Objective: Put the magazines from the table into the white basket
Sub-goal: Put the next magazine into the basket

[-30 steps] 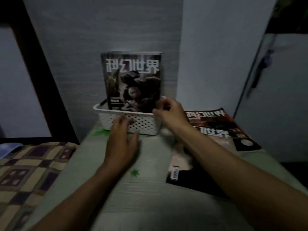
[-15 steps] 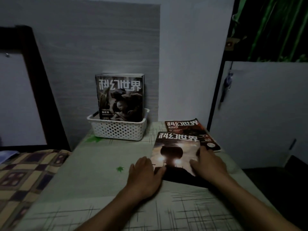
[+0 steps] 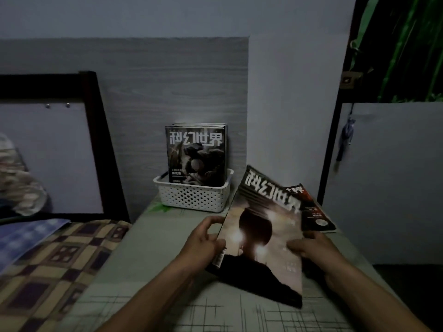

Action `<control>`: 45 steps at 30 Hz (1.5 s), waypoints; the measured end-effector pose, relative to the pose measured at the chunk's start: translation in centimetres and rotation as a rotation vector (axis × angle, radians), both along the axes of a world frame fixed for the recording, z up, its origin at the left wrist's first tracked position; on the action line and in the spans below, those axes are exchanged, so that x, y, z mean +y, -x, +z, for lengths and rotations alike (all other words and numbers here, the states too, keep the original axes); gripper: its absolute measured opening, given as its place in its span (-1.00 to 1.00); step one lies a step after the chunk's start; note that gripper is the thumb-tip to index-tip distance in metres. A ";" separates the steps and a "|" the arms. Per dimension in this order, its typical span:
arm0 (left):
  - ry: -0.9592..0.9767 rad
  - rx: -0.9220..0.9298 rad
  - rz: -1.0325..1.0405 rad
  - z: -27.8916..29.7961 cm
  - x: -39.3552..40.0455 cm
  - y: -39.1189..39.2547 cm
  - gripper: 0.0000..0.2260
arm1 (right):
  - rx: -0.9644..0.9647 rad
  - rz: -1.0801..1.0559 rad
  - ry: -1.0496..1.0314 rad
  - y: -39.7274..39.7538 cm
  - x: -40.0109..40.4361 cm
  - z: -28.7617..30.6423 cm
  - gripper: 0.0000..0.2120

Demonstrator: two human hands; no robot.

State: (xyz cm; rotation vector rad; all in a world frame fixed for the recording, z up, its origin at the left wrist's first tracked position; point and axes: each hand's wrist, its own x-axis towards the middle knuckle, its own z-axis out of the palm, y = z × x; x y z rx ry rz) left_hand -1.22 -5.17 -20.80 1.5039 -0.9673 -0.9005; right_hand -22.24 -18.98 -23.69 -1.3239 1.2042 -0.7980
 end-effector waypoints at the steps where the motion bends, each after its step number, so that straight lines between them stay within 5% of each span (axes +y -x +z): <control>1: 0.064 0.007 -0.007 0.1 0.4 -0.3 -0.61 | -0.059 0.021 -0.001 -0.2 0.1 0.6 -0.77; 7: 0.446 -0.063 0.178 3.2 1.3 -2.8 -0.78 | -0.312 0.075 0.454 -4.3 2.3 5.7 -0.69; 10: 0.557 -0.315 0.449 3.3 1.2 -4.8 -0.81 | -0.278 0.120 0.543 -6.6 3.2 5.7 -0.72; 13: 0.474 -0.394 0.538 1.1 1.6 -6.2 -0.82 | -0.200 0.144 0.549 -8.0 4.0 3.8 -0.63; 19: 0.339 -0.309 0.537 -3.0 2.0 -8.4 -0.79 | -0.061 0.123 0.632 -10.1 4.2 1.1 -0.75; 22: 0.427 -0.253 0.535 -0.6 0.6 -10.3 -0.83 | -0.103 0.089 0.719 -12.1 2.6 3.9 -0.76; 29: 0.520 -0.493 0.626 7.9 -7.0 -18.1 -0.90 | -0.148 0.008 0.931 -18.9 -4.5 11.0 -0.89; 39: 0.161 -0.776 0.643 -0.4 -14.0 -24.6 -0.87 | 0.262 -0.003 1.068 -24.1 -11.1 3.3 -0.90; 45: 0.192 -0.746 0.756 -1.0 -14.3 -24.4 -0.83 | 0.196 -0.182 0.954 -24.9 -10.8 1.4 -0.73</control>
